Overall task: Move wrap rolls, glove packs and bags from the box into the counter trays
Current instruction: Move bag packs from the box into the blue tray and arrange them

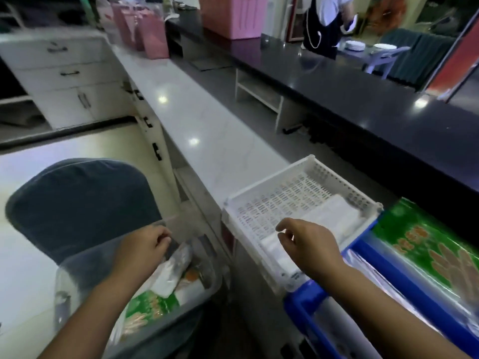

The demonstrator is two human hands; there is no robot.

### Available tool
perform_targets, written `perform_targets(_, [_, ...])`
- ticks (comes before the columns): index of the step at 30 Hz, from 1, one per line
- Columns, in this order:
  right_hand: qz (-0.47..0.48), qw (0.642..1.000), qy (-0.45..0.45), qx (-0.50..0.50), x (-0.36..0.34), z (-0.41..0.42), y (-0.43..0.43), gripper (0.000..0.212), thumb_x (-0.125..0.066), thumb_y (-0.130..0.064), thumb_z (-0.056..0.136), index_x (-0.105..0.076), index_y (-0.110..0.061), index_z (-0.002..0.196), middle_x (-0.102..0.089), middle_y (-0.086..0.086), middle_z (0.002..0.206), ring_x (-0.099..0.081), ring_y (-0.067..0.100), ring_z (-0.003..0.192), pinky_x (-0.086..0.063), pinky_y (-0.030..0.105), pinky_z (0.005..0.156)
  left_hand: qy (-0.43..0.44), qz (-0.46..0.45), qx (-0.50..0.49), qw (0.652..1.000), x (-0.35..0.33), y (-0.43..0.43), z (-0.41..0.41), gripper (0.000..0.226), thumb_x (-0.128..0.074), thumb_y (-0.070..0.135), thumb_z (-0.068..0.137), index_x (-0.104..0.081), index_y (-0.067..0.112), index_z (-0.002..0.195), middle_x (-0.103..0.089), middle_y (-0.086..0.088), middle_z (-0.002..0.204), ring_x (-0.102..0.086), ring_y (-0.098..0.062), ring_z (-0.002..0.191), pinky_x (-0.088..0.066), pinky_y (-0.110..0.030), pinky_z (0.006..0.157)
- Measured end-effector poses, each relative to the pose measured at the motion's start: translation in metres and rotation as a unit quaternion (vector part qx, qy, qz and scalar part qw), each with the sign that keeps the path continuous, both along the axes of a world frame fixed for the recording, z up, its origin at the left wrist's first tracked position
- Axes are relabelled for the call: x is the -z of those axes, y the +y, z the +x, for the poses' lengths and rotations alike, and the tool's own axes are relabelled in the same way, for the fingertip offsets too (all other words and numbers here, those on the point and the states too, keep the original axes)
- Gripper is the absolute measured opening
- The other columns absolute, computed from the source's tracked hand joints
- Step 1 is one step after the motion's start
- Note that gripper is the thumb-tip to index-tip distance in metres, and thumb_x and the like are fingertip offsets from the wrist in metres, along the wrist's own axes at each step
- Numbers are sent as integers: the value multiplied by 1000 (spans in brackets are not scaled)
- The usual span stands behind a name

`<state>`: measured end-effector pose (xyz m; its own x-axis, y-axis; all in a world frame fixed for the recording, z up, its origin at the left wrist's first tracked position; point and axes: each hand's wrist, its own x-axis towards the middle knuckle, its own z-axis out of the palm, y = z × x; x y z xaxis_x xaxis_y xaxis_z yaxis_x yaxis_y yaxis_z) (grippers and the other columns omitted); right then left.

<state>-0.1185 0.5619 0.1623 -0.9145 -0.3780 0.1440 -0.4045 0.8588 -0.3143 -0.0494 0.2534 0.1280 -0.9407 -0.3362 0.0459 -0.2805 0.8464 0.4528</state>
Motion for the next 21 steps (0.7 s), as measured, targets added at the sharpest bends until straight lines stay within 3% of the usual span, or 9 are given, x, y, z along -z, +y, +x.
perform_targets(3, [5, 998, 2, -58, 2, -4, -71, 18, -52, -29, 90, -64, -28, 103, -71, -7, 97, -65, 18, 87, -49, 30, 69, -19, 31, -38, 999, 13, -56, 13, 11, -61, 18, 86, -70, 24, 87, -73, 2, 90, -63, -15, 75, -44, -28, 62])
perform_targets(6, [5, 994, -7, -110, 11, -9, -148, 17, -51, -30, 90, -64, -25, 99, -71, -1, 94, -65, 23, 85, -51, 34, 66, -40, 22, -65, 997, 26, -117, 21, 11, -60, 21, 86, -70, 25, 90, -73, 3, 96, -65, -18, 86, -38, -26, 62])
perform_targets(12, [27, 987, -69, -141, 69, -14, -278, 17, -51, -32, 90, -63, -21, 95, -69, -1, 88, -64, 21, 77, -47, 34, 62, -92, 4, -94, 991, 61, -230, 30, 11, -60, 24, 85, -69, 25, 92, -73, 0, 98, -66, -24, 89, -46, -29, 68])
perform_targets(21, [116, 963, -226, -93, 170, -12, -325, 12, -53, -25, 87, -62, -17, 84, -70, 11, 84, -63, 35, 77, -32, 32, 54, -175, 2, -69, 982, 125, -300, 45, 15, -56, 20, 86, -70, 23, 93, -73, -2, 92, -65, -25, 81, -45, -28, 60])
